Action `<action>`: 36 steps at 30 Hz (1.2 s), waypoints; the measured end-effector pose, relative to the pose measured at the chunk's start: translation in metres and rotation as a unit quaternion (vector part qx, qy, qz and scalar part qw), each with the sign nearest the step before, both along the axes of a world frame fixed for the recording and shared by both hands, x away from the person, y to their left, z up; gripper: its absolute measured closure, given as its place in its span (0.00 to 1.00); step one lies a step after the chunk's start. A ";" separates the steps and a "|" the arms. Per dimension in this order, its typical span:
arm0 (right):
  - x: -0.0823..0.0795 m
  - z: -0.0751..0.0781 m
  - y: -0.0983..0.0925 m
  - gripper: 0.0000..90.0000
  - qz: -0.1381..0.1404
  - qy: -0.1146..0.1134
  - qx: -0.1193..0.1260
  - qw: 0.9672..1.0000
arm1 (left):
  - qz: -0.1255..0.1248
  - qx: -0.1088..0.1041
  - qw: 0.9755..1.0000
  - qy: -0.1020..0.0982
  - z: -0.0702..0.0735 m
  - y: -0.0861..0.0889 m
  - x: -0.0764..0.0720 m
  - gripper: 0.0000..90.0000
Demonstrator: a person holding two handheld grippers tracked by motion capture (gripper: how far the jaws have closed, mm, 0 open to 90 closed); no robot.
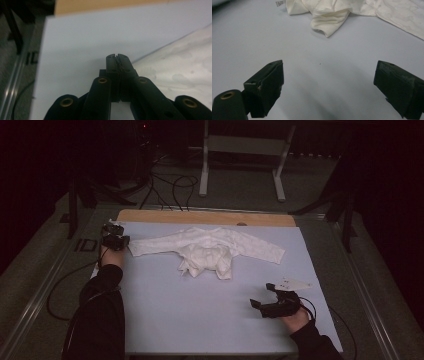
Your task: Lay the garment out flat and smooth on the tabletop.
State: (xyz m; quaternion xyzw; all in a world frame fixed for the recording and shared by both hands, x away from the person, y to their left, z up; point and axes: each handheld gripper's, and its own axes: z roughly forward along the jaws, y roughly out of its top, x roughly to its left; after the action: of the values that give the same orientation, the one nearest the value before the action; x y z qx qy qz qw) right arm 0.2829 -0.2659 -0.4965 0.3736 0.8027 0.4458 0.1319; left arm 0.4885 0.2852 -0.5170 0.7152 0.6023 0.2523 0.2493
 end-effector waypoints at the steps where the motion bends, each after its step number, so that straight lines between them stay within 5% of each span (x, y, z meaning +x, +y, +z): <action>1: 0.000 0.000 -0.001 0.10 0.000 0.001 0.000 1.000 | 0.001 -0.001 1.000 0.004 -0.003 0.000 0.000 0.96; 13: 0.000 0.000 0.000 0.10 0.001 0.001 -0.001 1.000 | -0.008 -0.033 0.999 -0.007 0.018 -0.001 -0.008 0.42; 28: -0.001 0.002 0.002 0.10 0.006 -0.002 -0.003 1.000 | -0.091 -0.062 0.994 -0.017 0.040 -0.026 -0.039 0.15; 31: 0.001 0.002 0.003 0.10 0.010 -0.003 0.000 1.000 | -0.113 -0.070 0.991 -0.018 0.042 -0.032 -0.047 0.08; 36: 0.005 0.008 0.009 0.10 0.024 -0.018 0.001 1.000 | -0.188 -0.093 0.977 -0.026 0.048 -0.054 -0.070 0.01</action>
State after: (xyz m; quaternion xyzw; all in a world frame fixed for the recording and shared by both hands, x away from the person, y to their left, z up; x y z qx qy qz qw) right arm 0.2882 -0.2566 -0.4890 0.3463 0.8085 0.4562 0.1350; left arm 0.4182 0.2312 -0.4690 0.7825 0.4714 0.1618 0.3732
